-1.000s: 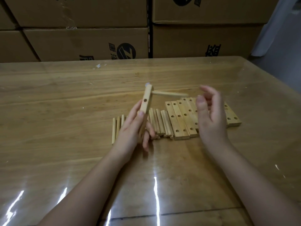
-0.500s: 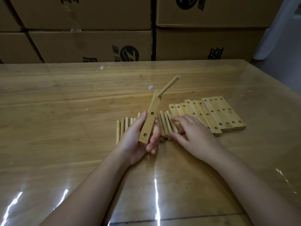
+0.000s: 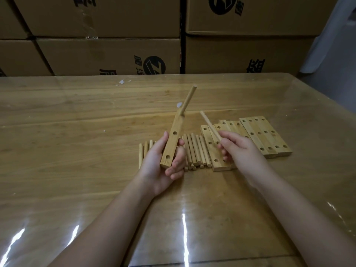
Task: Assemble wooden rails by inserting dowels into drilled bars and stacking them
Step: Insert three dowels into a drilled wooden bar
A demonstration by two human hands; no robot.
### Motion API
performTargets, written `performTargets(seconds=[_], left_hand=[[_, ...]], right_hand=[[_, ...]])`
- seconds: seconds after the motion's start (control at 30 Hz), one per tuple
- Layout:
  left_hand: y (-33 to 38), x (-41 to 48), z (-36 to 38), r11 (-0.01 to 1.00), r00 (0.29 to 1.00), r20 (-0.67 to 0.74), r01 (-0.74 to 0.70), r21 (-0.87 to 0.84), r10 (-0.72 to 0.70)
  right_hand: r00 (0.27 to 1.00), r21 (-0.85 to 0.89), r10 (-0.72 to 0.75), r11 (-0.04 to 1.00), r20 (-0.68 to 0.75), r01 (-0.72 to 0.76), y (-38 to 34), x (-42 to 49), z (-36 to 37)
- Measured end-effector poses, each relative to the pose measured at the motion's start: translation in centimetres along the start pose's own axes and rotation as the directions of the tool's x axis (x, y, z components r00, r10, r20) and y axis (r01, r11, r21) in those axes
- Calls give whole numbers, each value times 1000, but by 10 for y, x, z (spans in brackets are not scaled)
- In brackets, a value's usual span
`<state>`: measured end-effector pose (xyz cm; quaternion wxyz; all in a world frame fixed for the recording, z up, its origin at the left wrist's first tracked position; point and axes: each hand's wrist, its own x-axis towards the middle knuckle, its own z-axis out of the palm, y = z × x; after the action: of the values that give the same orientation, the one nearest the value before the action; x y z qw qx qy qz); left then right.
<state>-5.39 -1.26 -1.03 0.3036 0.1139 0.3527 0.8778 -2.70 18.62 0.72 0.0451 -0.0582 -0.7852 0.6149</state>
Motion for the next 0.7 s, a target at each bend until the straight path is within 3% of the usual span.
performTargets(seconds=[0.07, 0.13, 0.3, 0.4, 0.7], left_hand=[[1, 0, 1, 999, 1000, 1, 2, -37, -2], [1, 0, 1, 999, 1000, -13, -6, -47, 5], [0, 0, 4, 999, 998, -41, -44, 25, 45], [0, -1, 4, 997, 999, -33, -30, 76, 33], [1, -3, 3, 985, 999, 32, 17, 173, -22]], right_hand=[[994, 147, 50, 987, 93, -64, -4, -1, -1], [984, 190, 68, 977, 163, -99, -6, -3, 0], [962, 22, -21, 1000, 273, 16, -7, -8, 4], [958, -115, -118, 982, 261, 152, -7, -11, 8], [934, -120, -328, 931, 144, 345, -9, -12, 2]])
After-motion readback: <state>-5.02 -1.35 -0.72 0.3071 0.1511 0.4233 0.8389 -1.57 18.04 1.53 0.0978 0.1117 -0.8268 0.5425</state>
